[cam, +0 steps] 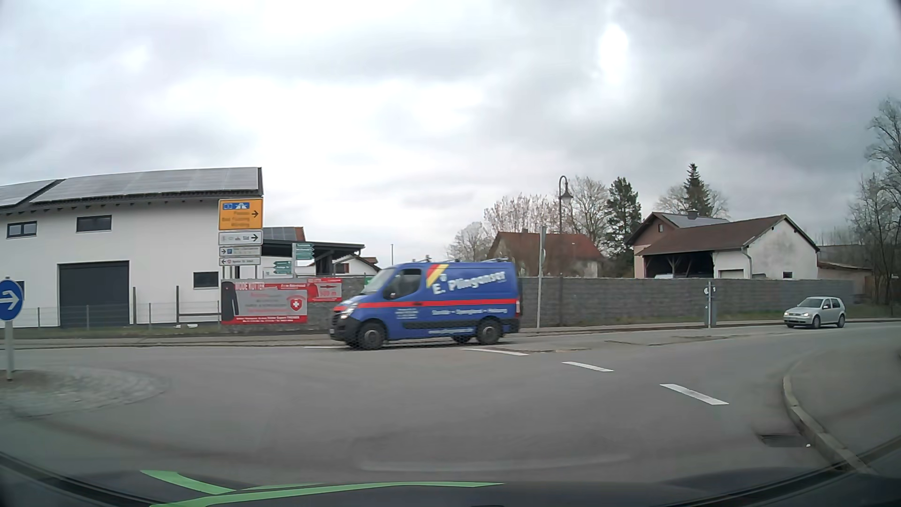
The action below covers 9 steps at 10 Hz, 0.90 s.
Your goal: Follow the waypoints while adhering to traffic rules and regulations
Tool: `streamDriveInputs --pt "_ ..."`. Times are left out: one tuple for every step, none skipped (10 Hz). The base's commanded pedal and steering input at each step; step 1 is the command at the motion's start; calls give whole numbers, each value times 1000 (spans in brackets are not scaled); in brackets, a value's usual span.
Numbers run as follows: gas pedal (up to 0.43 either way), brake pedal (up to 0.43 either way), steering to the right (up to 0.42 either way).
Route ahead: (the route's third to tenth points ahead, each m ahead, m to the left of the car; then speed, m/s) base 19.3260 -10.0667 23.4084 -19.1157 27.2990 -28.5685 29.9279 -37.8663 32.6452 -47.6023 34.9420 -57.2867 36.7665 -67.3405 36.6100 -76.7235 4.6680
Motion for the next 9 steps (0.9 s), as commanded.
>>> streamDriveInputs --pt "0 0 250" --pt "0 0 251" --pt "0 0 252" --pt "0 0 253" --pt "0 0 254" --pt "0 0 255" --pt "20 0 255" --pt "28 0 255" --pt "39 0 255"
